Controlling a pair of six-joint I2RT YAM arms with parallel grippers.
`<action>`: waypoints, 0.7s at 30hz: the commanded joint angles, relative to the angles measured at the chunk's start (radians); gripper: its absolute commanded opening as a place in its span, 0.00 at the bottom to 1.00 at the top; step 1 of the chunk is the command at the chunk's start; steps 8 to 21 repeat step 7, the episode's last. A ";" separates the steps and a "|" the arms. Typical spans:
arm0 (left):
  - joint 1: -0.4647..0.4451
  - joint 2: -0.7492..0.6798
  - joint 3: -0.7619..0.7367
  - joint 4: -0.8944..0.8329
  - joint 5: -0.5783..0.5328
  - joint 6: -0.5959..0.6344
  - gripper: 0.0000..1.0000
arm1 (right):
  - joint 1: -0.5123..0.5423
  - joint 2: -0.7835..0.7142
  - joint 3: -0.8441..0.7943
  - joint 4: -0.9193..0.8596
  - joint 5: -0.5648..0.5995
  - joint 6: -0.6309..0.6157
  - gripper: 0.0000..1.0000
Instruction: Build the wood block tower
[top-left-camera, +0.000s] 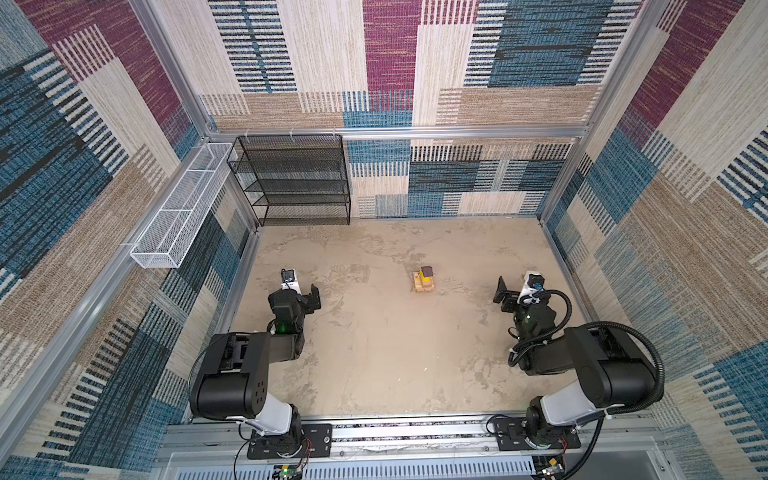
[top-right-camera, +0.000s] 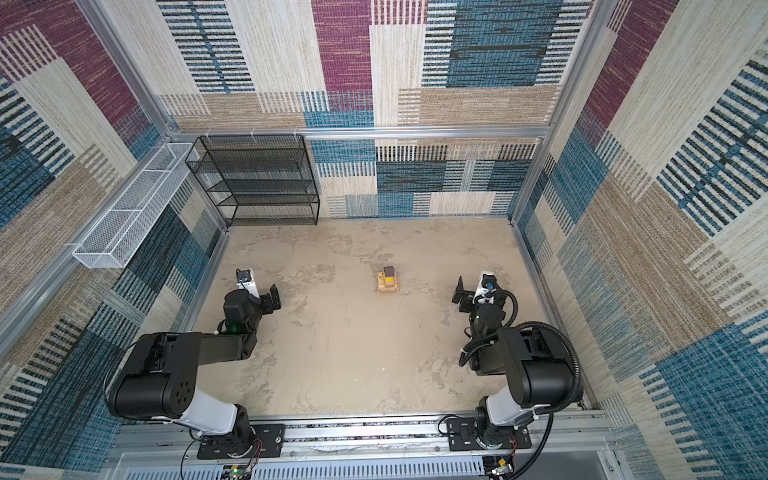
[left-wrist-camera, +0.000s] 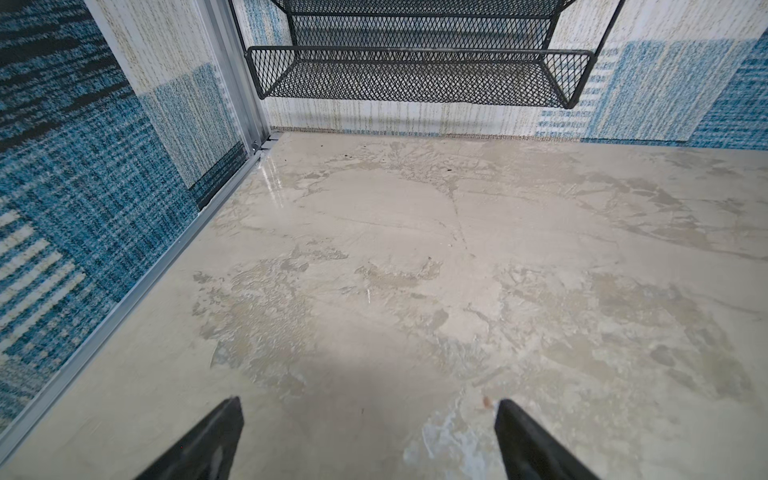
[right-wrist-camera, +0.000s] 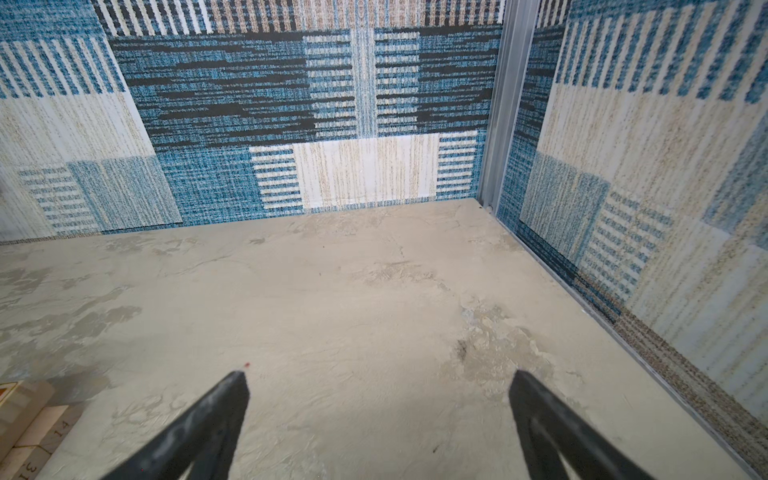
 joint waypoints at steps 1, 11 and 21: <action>0.001 0.004 0.010 0.003 0.008 -0.005 0.99 | 0.000 -0.002 -0.001 0.037 0.005 0.009 1.00; 0.000 -0.004 -0.001 0.014 -0.003 -0.008 0.99 | 0.000 -0.002 -0.001 0.036 0.005 0.010 1.00; 0.000 -0.004 -0.001 0.014 -0.003 -0.008 0.99 | 0.000 -0.002 -0.001 0.036 0.005 0.010 1.00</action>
